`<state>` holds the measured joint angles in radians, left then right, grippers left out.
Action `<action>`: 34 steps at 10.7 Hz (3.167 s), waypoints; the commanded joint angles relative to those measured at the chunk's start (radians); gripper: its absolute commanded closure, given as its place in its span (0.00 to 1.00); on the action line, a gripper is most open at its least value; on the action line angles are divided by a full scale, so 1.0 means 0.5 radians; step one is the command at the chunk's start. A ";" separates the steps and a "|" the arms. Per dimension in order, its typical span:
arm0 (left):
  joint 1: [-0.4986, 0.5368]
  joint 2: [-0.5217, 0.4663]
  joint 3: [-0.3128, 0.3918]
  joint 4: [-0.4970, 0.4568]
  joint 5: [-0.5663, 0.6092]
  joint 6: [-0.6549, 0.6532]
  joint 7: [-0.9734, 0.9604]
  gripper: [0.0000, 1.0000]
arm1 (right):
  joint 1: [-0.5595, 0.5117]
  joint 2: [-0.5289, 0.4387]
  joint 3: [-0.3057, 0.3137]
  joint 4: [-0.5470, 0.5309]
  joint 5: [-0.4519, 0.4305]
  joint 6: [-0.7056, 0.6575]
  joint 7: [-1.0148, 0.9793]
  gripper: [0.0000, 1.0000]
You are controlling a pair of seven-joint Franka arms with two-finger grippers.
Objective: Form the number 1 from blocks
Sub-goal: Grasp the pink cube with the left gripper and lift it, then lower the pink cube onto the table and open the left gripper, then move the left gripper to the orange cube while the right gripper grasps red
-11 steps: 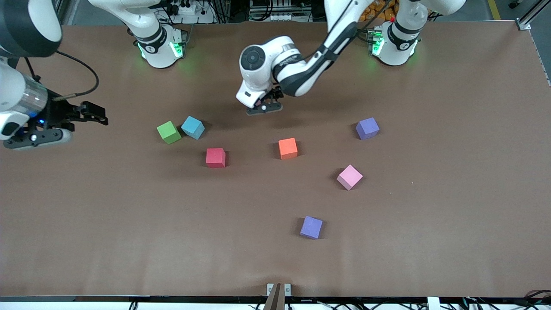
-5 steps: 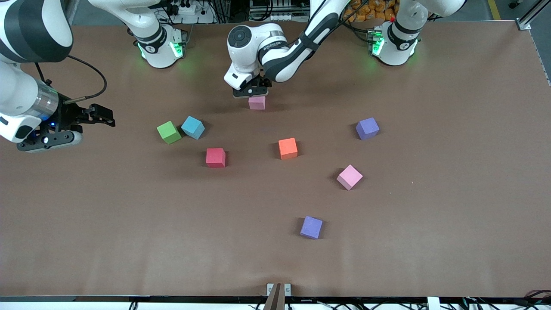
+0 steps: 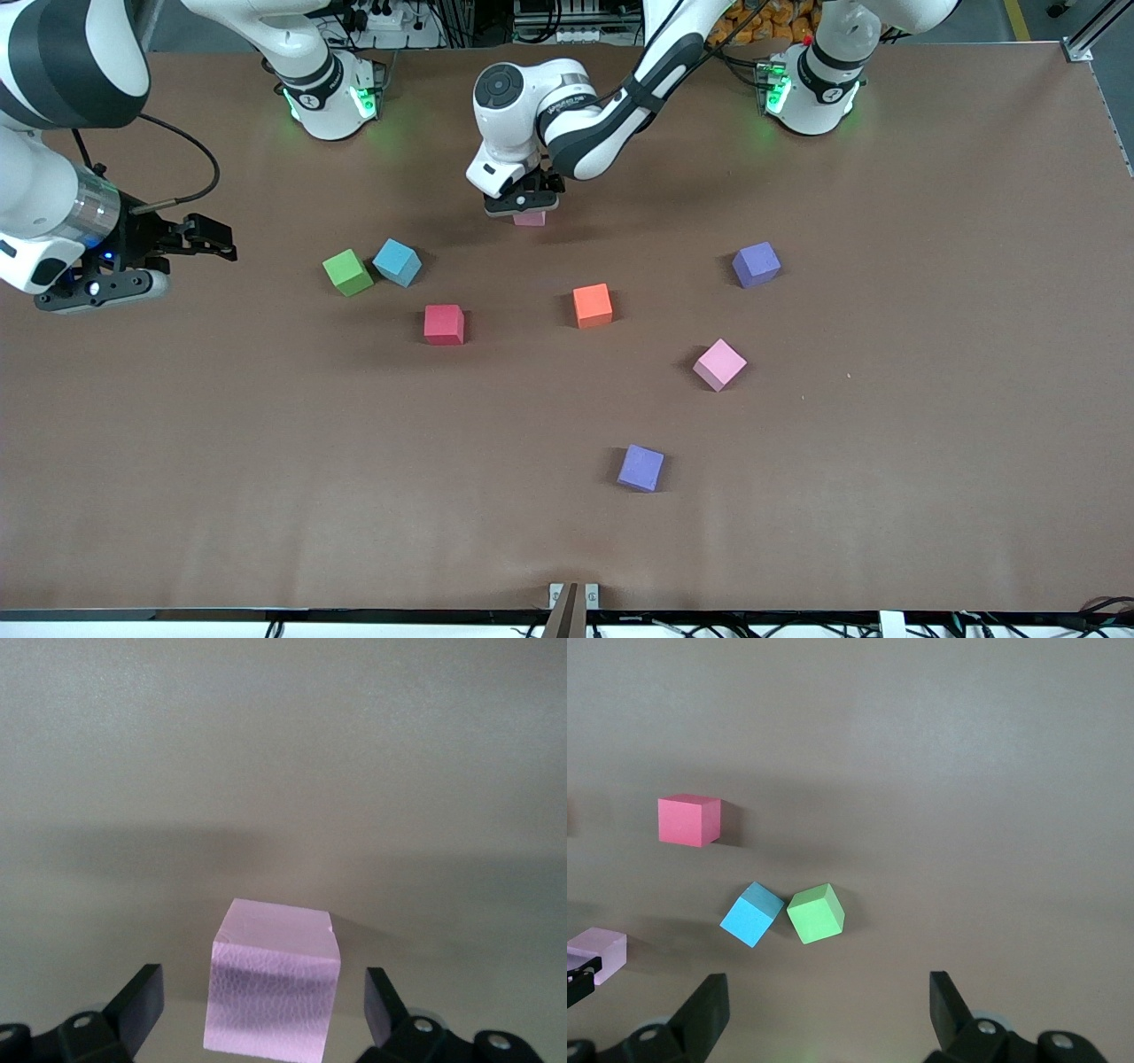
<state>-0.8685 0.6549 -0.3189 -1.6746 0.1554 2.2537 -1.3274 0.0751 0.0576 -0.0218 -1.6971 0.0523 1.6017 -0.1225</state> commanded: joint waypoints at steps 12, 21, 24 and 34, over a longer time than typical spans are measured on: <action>-0.012 0.089 0.030 0.057 0.057 0.018 0.068 1.00 | -0.003 -0.041 0.001 -0.042 0.021 0.027 0.006 0.00; 0.037 0.347 0.196 0.520 0.045 0.015 0.630 1.00 | 0.000 -0.029 0.001 -0.042 0.076 0.055 0.033 0.00; 0.034 0.347 0.224 0.524 0.045 0.009 0.642 1.00 | 0.046 -0.011 0.001 -0.042 0.076 0.082 0.115 0.00; 0.092 0.231 0.224 0.514 0.039 -0.055 0.517 0.00 | 0.423 0.345 0.001 -0.051 0.076 0.419 0.561 0.00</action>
<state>-0.8377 0.8053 -0.2127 -1.4123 0.1580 2.2597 -1.0312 0.2779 0.2056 -0.0194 -1.7246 0.0814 1.7897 0.1461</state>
